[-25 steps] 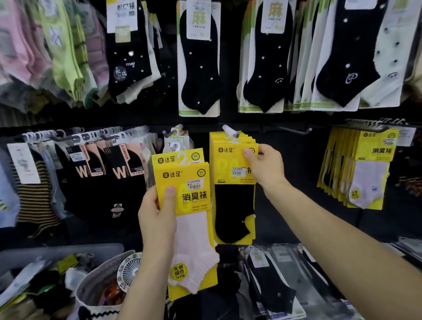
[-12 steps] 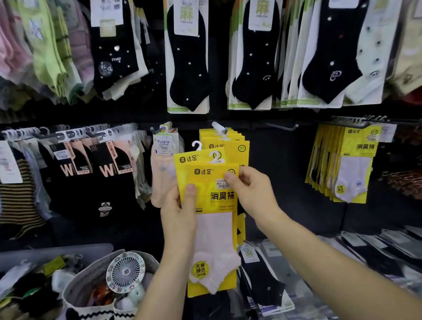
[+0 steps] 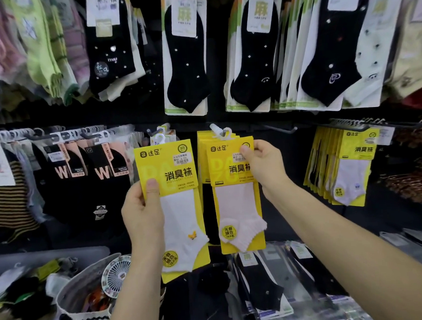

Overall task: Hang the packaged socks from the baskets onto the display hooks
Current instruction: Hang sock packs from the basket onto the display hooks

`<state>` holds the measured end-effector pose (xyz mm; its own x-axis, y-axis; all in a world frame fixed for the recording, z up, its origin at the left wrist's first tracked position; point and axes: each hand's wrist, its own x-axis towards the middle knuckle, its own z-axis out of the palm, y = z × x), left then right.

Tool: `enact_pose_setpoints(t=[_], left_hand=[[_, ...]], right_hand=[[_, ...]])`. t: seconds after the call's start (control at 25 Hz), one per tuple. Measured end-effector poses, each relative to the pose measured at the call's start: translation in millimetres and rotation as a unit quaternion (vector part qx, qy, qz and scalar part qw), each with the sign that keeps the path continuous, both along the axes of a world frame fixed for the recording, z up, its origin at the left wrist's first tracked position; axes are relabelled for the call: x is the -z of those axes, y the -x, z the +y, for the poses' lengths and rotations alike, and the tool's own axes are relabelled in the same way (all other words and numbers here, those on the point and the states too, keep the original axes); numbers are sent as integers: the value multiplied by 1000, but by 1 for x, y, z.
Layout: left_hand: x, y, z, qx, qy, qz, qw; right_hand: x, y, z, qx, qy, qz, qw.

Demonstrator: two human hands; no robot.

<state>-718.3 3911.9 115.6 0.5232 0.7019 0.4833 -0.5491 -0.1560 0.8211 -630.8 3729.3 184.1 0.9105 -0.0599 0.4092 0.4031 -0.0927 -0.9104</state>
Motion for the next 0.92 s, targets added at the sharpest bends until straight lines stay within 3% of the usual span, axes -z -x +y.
enact_pose_setpoints(t=[0.24, 0.36, 0.48, 0.6, 0.8, 0.92], left_hand=[[2, -1, -23, 62, -65, 31, 996], [7, -6, -36, 83, -74, 46, 993], [8, -11, -47, 103, -78, 48, 990], [7, -13, -58, 131, -83, 48, 987], [8, -22, -65, 146, -67, 52, 986], [8, -25, -61, 125, -71, 50, 988]], right_hand=[[1, -13, 14, 23, 48, 38, 998], [7, -5, 7, 86, 81, -9, 993], [22, 19, 0, 24, 50, -79, 995], [40, 32, -1, -50, 81, -57, 994], [26, 18, -9, 7, 13, -42, 999], [14, 9, -4, 15, 27, -47, 998]])
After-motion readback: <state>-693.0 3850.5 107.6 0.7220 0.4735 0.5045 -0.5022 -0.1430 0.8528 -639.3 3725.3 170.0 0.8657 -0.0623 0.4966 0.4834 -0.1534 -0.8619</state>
